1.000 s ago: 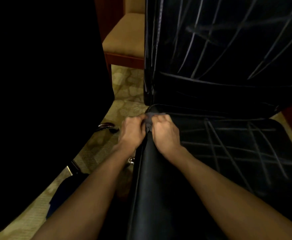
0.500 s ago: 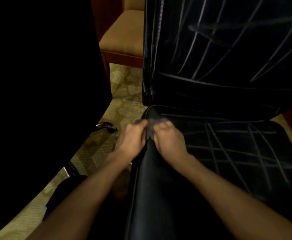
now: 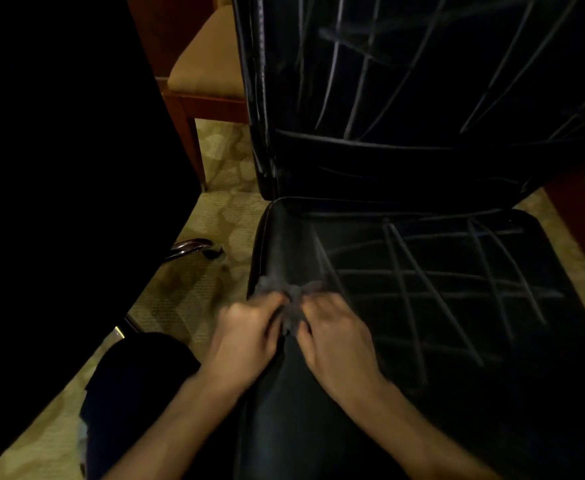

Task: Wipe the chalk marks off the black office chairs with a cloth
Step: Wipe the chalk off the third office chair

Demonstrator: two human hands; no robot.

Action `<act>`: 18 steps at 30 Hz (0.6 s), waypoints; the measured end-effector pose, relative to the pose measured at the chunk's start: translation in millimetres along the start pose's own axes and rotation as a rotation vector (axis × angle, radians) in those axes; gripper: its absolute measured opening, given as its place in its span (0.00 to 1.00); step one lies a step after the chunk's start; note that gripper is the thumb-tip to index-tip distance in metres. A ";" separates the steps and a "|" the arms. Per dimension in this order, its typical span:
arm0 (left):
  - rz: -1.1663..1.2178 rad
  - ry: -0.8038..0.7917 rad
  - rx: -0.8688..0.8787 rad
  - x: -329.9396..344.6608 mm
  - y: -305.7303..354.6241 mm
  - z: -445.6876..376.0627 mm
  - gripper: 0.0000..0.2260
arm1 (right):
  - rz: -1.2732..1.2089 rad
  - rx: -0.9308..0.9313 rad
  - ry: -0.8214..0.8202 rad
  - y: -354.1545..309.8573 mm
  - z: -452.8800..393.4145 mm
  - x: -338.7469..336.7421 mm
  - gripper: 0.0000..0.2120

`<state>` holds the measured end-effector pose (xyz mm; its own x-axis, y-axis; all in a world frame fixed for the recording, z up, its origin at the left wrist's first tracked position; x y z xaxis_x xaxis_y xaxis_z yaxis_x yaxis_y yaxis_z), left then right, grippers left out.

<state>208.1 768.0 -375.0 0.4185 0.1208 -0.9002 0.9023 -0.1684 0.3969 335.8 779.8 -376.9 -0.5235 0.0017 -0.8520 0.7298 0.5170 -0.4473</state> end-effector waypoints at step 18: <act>-0.274 -0.197 0.037 15.4 58.9 -41.4 0.10 | 0.015 0.099 0.105 47.8 5.8 -26.9 0.10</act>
<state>272.0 800.4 -358.0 0.1297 -0.0246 -0.9912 0.9725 -0.1917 0.1320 387.3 799.5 -376.9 -0.5518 0.1007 -0.8279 0.7746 0.4296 -0.4641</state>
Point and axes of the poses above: each hand's wrist, its own z-axis away from the middle knuckle, its own x-axis out of the palm, y = z × x, the point moved 7 cm from there along -z, towards the middle knuckle, and after that the axes turned 9 degrees about -z, right-handed, at the moved point
